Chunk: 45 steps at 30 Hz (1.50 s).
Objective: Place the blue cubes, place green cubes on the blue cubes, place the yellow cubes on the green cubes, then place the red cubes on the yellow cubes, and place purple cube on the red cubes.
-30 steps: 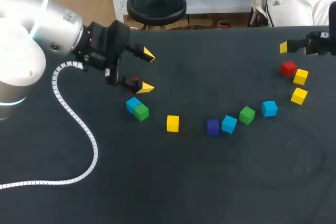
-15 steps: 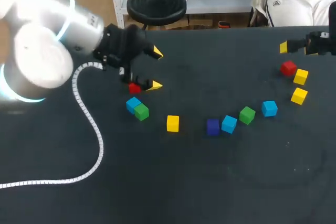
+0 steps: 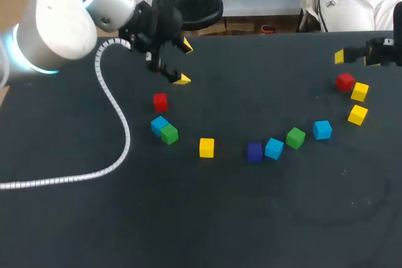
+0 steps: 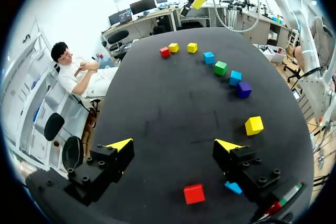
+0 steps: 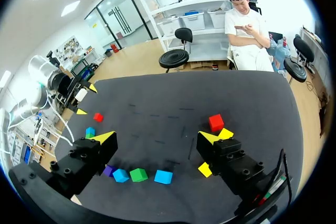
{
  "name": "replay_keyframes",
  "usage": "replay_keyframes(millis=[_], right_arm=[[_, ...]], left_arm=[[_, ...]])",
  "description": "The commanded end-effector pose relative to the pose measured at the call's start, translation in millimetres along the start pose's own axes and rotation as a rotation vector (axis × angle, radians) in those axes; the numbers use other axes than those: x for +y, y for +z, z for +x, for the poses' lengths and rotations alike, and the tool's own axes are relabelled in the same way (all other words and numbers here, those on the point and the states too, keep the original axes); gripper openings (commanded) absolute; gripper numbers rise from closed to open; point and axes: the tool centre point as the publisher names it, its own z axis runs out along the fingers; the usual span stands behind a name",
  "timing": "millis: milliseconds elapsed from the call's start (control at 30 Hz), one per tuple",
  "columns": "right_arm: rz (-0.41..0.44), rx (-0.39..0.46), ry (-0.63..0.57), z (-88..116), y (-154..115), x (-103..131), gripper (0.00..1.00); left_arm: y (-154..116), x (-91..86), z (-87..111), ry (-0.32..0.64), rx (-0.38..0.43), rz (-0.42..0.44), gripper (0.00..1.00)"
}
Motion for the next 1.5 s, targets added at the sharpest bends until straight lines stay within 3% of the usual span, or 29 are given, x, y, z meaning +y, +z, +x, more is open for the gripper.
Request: replay_keyframes(millis=[33,500,600,833,1033,1500], right_arm=[[0.004,0.0,0.0,0.1,0.0,0.8,1.0],[0.004,0.0,0.0,0.1,0.0,0.8,1.0],[0.004,0.0,0.0,0.1,0.0,0.8,1.0],[0.004,0.0,0.0,0.1,0.0,0.8,1.0],[0.004,0.0,0.0,0.1,0.0,0.8,1.0],[0.004,0.0,0.0,0.1,0.0,0.8,1.0]], left_arm=[[-12.3,2.1,5.6,-0.008,0.023,0.043,1.0],[-16.9,-1.5,10.4,-0.033,0.029,0.044,1.0],[-23.3,-19.1,5.0,-0.009,-0.017,0.022,1.0],[-33.9,-49.4,20.3,-0.003,0.037,0.043,1.0],[-35.1,-47.1,24.9,-0.031,0.077,0.06,1.0],[-35.5,-47.6,23.5,-0.037,0.067,0.059,1.0]])
